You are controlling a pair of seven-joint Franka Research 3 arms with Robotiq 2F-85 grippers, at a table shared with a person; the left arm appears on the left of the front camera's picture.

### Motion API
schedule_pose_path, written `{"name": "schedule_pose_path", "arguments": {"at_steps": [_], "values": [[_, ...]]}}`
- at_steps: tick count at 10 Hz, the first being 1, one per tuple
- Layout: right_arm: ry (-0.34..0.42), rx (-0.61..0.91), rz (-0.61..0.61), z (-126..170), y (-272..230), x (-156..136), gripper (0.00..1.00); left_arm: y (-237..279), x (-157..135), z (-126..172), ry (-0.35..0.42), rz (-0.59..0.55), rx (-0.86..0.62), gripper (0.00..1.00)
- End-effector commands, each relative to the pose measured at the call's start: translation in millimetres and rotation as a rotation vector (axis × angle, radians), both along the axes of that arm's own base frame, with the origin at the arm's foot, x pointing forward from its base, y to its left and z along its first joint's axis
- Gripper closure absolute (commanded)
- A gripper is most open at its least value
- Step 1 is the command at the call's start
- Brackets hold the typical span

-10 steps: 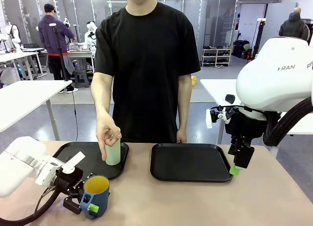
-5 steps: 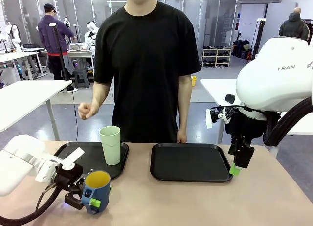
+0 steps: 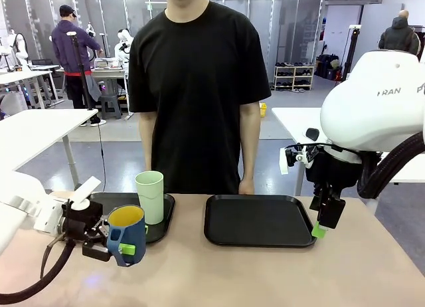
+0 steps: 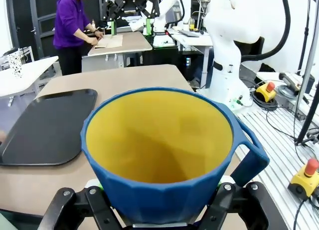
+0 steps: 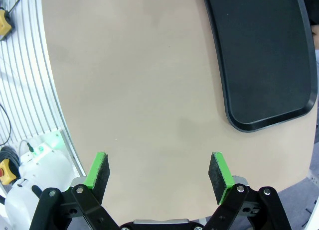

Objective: Sort and store the cups by type.
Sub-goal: Pick up the Handle plastic cup and place it into the empty Flat Tray.

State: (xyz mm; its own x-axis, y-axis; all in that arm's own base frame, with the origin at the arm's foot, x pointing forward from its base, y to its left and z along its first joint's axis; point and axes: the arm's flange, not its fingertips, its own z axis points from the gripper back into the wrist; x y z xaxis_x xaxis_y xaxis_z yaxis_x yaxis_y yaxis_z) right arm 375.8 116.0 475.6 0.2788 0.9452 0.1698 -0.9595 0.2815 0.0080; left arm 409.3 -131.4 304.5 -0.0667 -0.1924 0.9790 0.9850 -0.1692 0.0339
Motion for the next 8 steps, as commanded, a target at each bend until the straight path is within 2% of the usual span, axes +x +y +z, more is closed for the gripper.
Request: {"name": "schedule_pose_path", "arguments": {"at_steps": [1, 2, 5, 6, 7, 8], "values": [[0.002, -0.011, -0.009, 0, -1, 0, 0.00, 1, -8, 4, 0.020, 0.007, -0.012, 0.65], [0.002, -0.011, -0.009, 0, -1, 0, 0.00, 0, 0, 0, 0.000, 0.000, 0.000, 0.65], [0.002, -0.011, -0.009, 0, -1, 0, 0.00, 0, 0, 0, 0.000, 0.000, 0.000, 0.65], [0.002, -0.011, -0.009, 0, -1, 0, 0.00, 0, -4, 0, 0.007, 0.002, 0.002, 0.29], [0.002, -0.011, -0.009, 0, -1, 0, 0.00, -28, -13, 2, 0.000, -0.043, -0.051, 0.29], [0.002, -0.011, -0.009, 0, -1, 0, 0.00, -47, -19, 6, -0.010, -0.024, -0.094, 0.29]]}}
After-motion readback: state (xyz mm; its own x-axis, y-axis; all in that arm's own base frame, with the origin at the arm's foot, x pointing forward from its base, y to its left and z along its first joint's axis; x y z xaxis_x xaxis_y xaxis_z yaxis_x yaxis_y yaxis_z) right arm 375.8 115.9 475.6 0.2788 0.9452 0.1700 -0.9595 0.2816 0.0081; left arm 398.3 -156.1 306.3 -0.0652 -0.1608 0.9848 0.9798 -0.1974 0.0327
